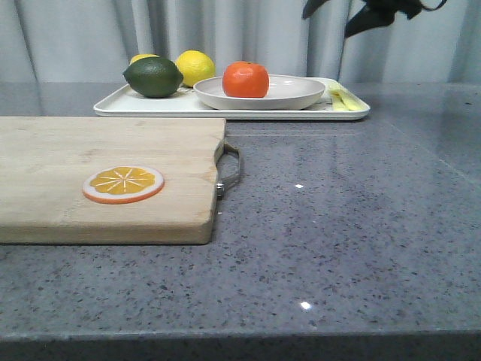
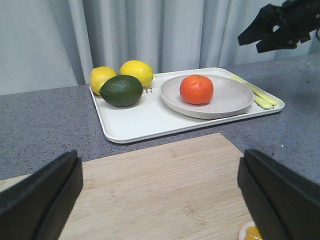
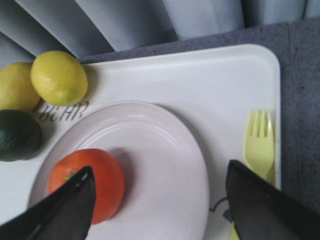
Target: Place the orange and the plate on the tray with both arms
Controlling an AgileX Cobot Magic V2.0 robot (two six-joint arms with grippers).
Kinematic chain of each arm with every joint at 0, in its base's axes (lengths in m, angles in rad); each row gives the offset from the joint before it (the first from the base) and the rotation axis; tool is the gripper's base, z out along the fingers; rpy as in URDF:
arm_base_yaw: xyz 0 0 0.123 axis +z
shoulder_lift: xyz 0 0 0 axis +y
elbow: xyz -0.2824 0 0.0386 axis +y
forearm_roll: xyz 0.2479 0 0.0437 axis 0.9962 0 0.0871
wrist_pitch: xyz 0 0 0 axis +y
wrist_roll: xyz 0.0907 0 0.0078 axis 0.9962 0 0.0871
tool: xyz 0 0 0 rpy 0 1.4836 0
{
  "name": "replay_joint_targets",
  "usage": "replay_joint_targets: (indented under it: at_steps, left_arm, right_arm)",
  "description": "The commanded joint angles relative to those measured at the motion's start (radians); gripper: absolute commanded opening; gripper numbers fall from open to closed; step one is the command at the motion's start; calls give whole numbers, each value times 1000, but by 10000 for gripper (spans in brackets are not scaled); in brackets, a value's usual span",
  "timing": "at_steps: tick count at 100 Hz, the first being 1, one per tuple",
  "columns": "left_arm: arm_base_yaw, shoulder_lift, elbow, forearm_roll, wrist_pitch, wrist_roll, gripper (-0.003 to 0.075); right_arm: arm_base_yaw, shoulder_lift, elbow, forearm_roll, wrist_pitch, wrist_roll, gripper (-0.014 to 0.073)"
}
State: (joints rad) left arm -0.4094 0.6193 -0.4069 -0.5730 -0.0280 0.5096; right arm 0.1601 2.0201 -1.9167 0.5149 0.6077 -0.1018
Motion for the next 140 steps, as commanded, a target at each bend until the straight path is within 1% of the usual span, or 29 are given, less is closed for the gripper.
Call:
replay_joint_targets:
  at_steps: [1, 13, 26, 32, 50, 71, 92, 113, 140]
  left_arm:
    - [3, -3, -28, -3, -62, -1, 608]
    - [3, -3, -28, -3, -62, -1, 608]
    - [3, -3, -28, -3, -62, -1, 608]
    - [3, -3, -28, -3, -62, -1, 608]
    - [3, -3, -28, -3, -62, -1, 608]
    - [3, -3, -28, -3, -62, -1, 608]
    - [3, -3, -28, -3, -62, -1, 608]
    - [3, -3, -28, -3, -62, -1, 608]
    - [3, -3, -28, -3, -62, -1, 608]
  right_arm:
    - [-5, -133, -33, -23, 22, -50, 549]
    - [-3, -224, 11, -64, 100, -78, 537]
    - [-3, -351, 133, -98, 61, -98, 458]
    - [-3, -429, 219, -100, 29, -120, 433]
    - [-3, -669, 517, -100, -80, -165, 435]
    - [-3, -939, 869, -100, -207, -182, 435]
    - [-3, -1184, 1152, -100, -281, -187, 435]
    - [-3, -1409, 1340, -100, -328, -187, 435]
    - [-3, -1650, 1475, -105, -362, -187, 435]
